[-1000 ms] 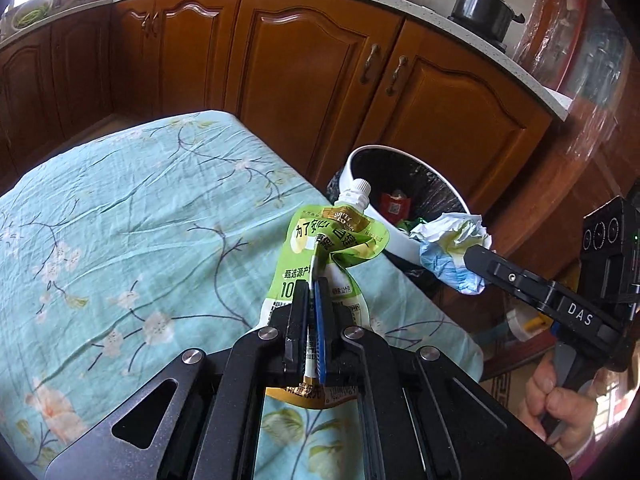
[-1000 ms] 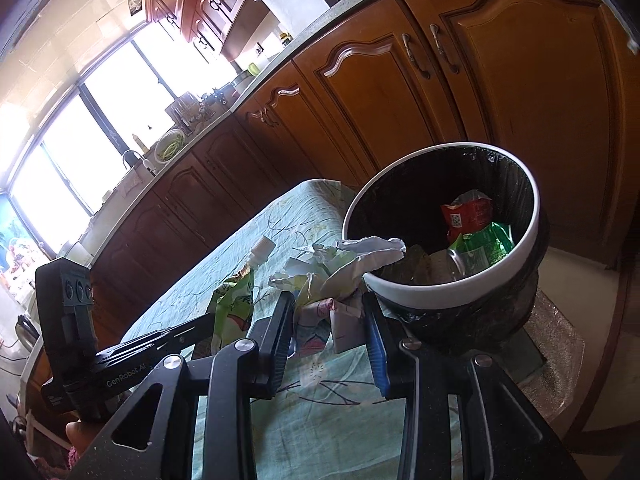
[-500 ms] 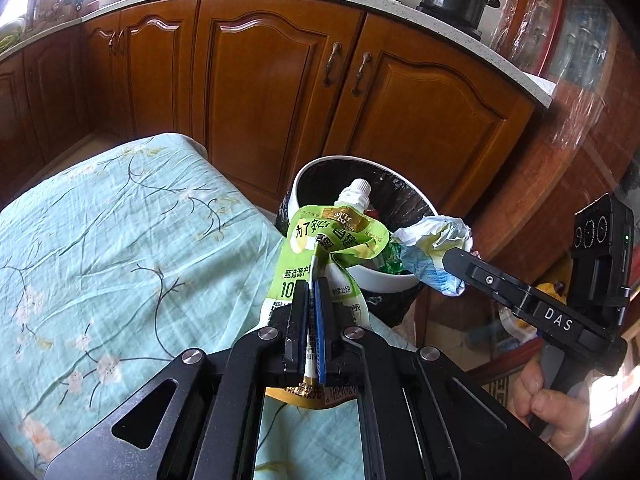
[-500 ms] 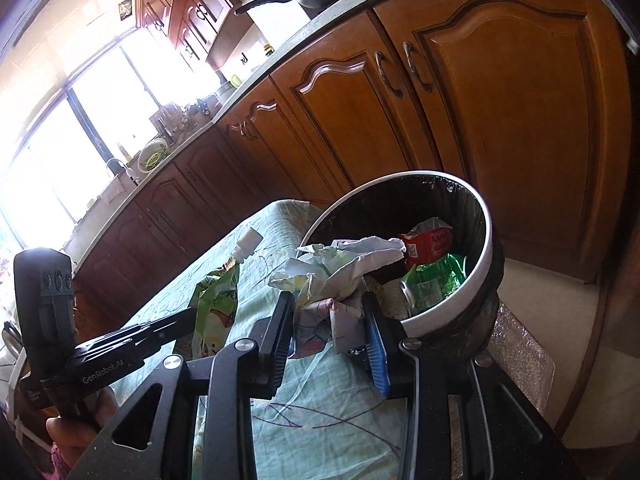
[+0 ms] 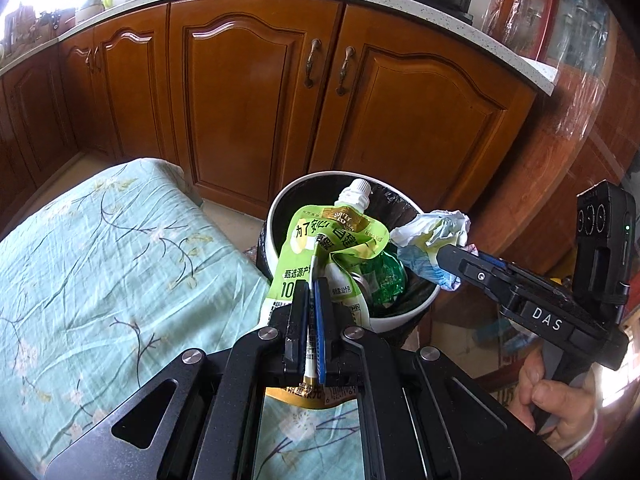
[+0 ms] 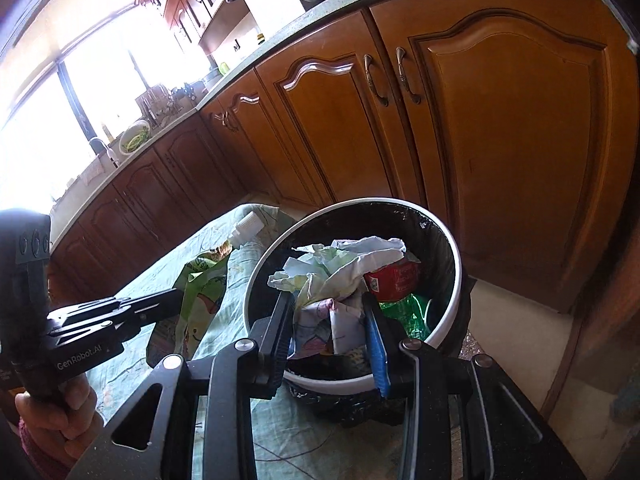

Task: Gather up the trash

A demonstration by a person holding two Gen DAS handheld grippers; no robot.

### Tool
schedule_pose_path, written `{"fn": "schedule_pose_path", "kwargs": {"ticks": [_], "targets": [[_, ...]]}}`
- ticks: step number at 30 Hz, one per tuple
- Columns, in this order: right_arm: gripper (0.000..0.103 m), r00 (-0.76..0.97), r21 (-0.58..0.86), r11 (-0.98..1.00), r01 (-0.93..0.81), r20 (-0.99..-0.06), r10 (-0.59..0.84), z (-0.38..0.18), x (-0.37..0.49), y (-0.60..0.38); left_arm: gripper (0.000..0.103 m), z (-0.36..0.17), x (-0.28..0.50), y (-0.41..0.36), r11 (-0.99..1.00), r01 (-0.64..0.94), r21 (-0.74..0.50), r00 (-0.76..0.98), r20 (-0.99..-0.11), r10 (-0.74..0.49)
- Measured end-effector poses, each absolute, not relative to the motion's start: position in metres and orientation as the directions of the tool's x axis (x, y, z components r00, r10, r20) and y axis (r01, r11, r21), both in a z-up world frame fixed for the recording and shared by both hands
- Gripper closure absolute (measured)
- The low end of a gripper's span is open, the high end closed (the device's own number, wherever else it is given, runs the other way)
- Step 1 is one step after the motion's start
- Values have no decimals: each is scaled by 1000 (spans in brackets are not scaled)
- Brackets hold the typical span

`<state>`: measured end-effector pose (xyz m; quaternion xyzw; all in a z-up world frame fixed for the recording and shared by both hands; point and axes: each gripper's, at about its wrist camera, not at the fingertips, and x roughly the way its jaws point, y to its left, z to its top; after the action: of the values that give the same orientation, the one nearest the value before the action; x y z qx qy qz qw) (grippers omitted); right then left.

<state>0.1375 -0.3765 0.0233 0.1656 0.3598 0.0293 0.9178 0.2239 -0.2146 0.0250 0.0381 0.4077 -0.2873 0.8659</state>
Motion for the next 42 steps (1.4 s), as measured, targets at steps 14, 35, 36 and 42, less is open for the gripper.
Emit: {"fn": "schedule_pose_path", "kwargs": {"ticks": [14,35,36,42], "targets": [[63,678,240,967,84,-725,121,8,167,-392,100,16,260,-269,824,563,-63,485,-782,-391],[16,778,407,906,112,-603,174,12,116,-389,54,10,238,-208,881,425,-210,530,-731,-429],[15,786,419,901,113,-593,177,12,110,-386,51,9,231,-198,886,405,-227,539,-723,-432],[11,821,443,890,110,-545,170,15,81,-361,39,1,196,-155,900,325,-291,582,-688,-433]]}}
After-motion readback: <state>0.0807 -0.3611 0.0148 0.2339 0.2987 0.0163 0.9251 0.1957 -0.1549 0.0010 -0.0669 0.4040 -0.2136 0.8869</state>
